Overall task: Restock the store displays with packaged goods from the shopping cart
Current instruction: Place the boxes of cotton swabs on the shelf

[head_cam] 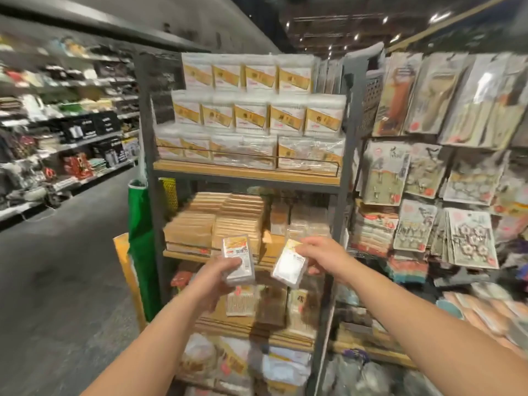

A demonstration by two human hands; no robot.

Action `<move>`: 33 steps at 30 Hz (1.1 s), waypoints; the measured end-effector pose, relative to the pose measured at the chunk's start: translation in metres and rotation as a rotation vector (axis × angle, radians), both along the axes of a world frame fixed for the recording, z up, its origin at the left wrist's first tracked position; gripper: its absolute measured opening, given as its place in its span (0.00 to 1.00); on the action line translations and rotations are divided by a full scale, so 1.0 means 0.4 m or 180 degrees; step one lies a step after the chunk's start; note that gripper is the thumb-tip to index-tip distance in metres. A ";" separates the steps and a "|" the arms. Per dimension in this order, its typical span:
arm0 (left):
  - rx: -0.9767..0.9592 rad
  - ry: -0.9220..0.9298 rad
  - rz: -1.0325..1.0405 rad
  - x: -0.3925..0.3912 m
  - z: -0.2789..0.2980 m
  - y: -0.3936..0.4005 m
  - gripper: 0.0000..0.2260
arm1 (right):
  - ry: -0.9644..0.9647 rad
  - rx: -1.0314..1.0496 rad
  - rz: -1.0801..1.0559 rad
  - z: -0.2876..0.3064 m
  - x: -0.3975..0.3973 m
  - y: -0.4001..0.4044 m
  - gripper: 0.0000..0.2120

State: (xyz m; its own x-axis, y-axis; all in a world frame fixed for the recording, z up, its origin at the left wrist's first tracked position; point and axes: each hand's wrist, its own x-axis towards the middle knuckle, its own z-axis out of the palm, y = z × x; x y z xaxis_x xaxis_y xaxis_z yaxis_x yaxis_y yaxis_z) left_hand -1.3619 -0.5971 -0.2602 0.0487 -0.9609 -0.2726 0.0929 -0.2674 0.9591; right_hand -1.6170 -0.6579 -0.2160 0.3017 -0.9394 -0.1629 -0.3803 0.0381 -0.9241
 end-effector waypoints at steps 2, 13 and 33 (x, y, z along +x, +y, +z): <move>-0.0006 0.0015 -0.0097 0.043 -0.012 -0.075 0.24 | 0.0122 -0.0039 -0.0075 0.006 0.015 -0.064 0.06; -0.0271 -0.0523 -0.0525 0.187 0.011 -0.434 0.27 | 0.1259 -0.0569 -0.0432 0.019 0.145 -0.362 0.20; -0.0050 -0.0702 -0.0667 0.237 -0.023 -0.604 0.52 | 0.2932 -0.0144 -0.0340 -0.060 0.237 -0.458 0.25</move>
